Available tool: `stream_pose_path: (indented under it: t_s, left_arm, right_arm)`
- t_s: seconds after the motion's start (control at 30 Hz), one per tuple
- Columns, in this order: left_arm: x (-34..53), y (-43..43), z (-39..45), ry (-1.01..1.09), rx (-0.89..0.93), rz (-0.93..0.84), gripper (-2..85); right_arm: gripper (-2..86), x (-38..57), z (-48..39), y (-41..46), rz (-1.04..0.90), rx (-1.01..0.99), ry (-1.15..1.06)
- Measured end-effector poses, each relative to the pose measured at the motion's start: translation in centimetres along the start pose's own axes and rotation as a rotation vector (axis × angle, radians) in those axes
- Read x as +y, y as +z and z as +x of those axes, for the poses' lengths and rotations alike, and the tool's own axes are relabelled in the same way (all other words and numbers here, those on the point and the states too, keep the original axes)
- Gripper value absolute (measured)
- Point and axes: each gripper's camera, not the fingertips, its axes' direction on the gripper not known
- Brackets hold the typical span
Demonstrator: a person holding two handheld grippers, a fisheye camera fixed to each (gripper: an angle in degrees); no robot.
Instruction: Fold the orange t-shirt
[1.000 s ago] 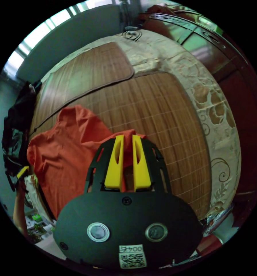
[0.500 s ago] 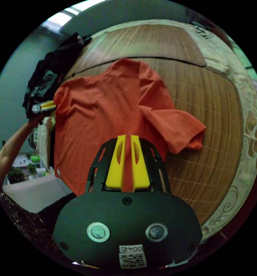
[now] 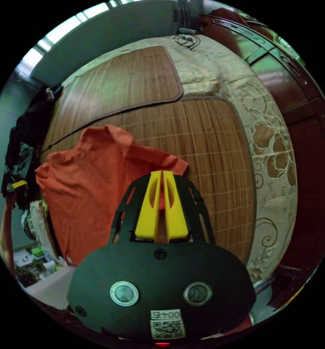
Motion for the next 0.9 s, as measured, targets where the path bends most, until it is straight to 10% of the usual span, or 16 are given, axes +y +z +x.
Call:
stream_pose_path:
  t_s: [0.27, 0.9]
  left_arm:
    - [18.0, 1.9, 7.5, 0.142, 0.452, 0.133, 3.1]
    - [41.3, 14.0, 9.5, -0.177, 0.725, -0.126, 12.0]
  right_arm:
    - [2.9, 17.1, -13.6, 3.7, -0.271, -0.147, -0.269]
    - [6.7, 30.0, -40.3, 10.2, -0.474, -0.446, -0.276]
